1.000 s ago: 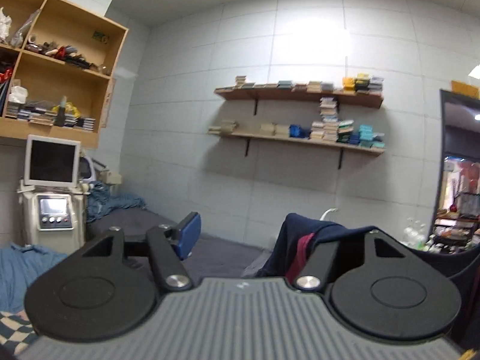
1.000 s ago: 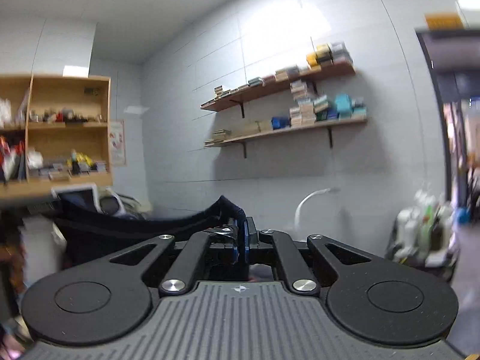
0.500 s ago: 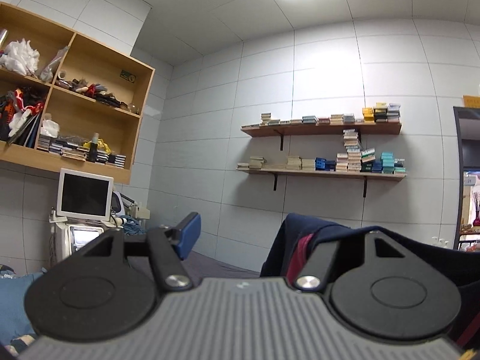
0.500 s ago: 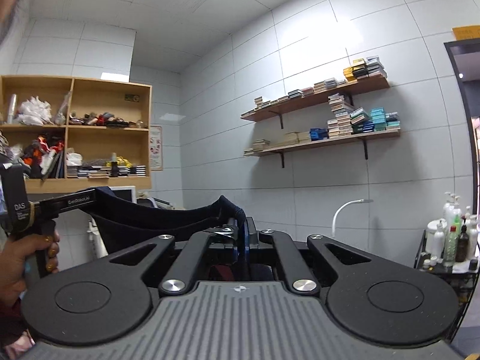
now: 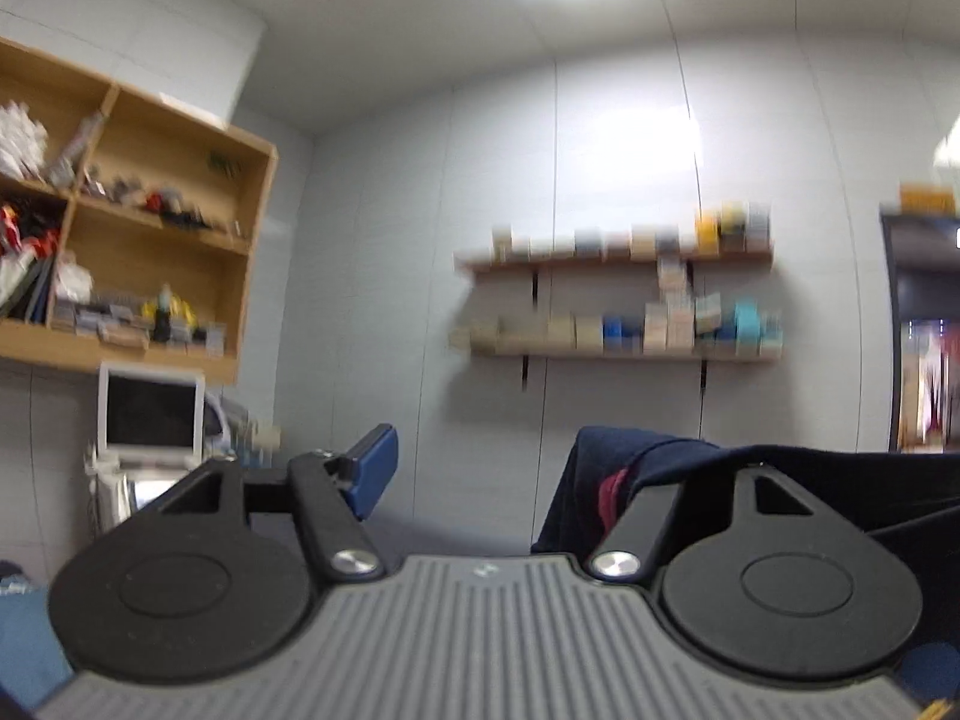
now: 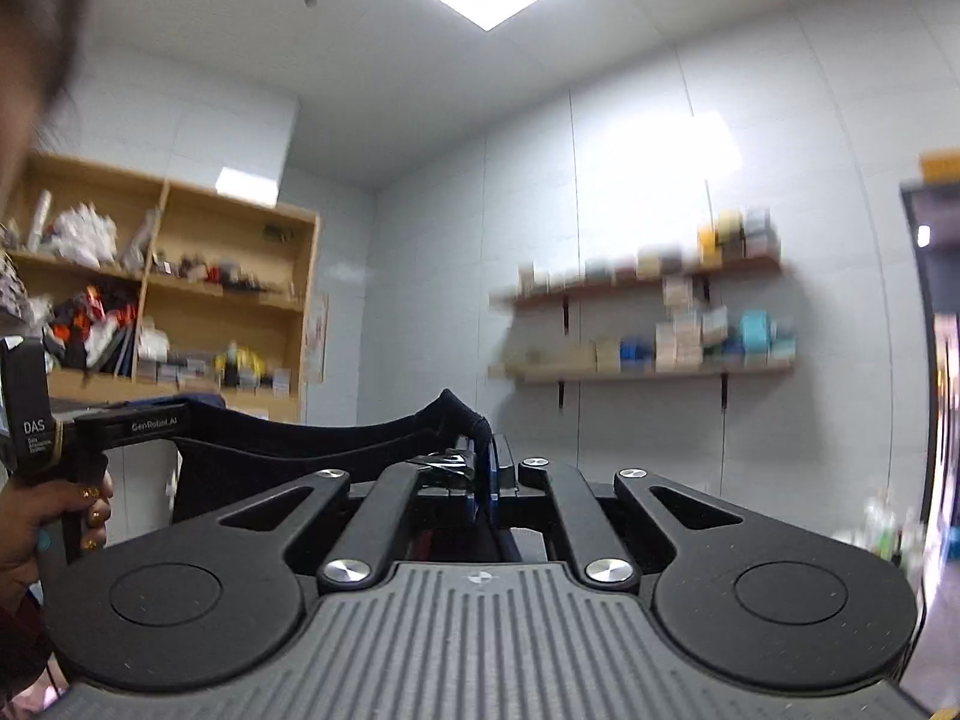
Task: Fold small clothes
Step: 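Raise the shirt high with both grippers and shake it out, then lower the shirt onto the bedspread with both grippers and release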
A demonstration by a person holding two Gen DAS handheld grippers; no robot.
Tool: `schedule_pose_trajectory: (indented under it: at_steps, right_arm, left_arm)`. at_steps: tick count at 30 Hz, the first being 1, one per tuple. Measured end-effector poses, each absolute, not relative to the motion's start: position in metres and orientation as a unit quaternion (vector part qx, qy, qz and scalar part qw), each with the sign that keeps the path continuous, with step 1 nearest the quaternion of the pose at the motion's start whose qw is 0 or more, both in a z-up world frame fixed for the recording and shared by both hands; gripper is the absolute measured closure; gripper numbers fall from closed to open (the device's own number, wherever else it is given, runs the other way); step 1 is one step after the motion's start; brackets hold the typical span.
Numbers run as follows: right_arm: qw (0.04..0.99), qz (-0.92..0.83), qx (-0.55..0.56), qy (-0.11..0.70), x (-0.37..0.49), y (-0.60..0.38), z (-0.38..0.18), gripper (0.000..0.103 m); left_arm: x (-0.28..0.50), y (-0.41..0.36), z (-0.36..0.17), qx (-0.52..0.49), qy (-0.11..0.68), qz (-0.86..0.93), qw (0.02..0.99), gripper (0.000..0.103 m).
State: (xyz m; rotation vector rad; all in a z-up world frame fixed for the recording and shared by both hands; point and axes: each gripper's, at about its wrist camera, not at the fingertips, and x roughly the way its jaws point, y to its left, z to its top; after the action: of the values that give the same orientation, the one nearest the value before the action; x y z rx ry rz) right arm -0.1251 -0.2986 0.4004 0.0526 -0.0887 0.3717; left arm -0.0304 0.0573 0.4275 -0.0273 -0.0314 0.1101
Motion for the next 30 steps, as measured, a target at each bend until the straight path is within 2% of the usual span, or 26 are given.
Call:
schedule_pose_trajectory:
  at_steps: [4, 9, 10, 11, 14, 17, 18, 19, 24, 27, 30]
  right_arm:
    - [0.981, 0.164, 0.039, 0.097, -0.041, -0.297, 0.314, 0.096]
    - [0.947, 0.105, 0.066, 0.297, 0.081, -0.283, 0.142, 0.093]
    - [0.939, 0.095, 0.07, 0.322, 0.1, -0.28, 0.108, 0.089]
    - [0.934, 0.083, 0.077, 0.339, 0.114, -0.278, 0.078, 0.089]
    - [0.914, 0.003, 0.061, 0.4, 0.141, -0.276, 0.015, 0.063]
    - [0.903, -0.001, 0.097, 0.42, 0.128, -0.287, -0.009, 0.041]
    - [0.9, 0.007, 0.103, 0.423, 0.12, -0.29, -0.013, 0.033]
    - [0.898, 0.008, 0.105, 0.427, 0.111, -0.293, -0.016, 0.03]
    - [0.885, 0.007, 0.142, 0.444, 0.073, -0.309, -0.024, 0.029]
    - [0.885, 0.023, 0.137, 0.444, 0.069, -0.303, -0.033, 0.03]
    - [0.883, 0.059, 0.143, 0.443, 0.081, -0.296, -0.039, 0.029]
  left_arm:
    - [0.064, 0.041, 0.327, 0.026, 0.151, 0.066, 0.986, 0.036]
    - [0.173, 0.013, 0.145, 0.058, 0.366, 0.061, 0.927, 0.038]
    - [0.187, 0.007, 0.113, 0.07, 0.397, 0.054, 0.914, 0.038]
    - [0.198, 0.004, 0.079, 0.076, 0.433, 0.046, 0.897, 0.038]
    - [0.21, 0.007, 0.008, 0.108, 0.519, 0.024, 0.848, 0.038]
    - [0.196, 0.035, -0.021, 0.089, 0.535, 0.038, 0.839, 0.031]
    - [0.19, 0.048, -0.027, 0.065, 0.537, 0.043, 0.84, 0.02]
    - [0.184, 0.059, -0.032, 0.043, 0.54, 0.046, 0.839, 0.01]
    - [0.187, 0.105, -0.033, -0.017, 0.543, 0.078, 0.836, 0.009]
    - [0.199, 0.104, -0.013, -0.035, 0.524, 0.051, 0.849, 0.009]
    - [0.218, 0.09, -0.008, -0.023, 0.559, -0.013, 0.829, 0.008]
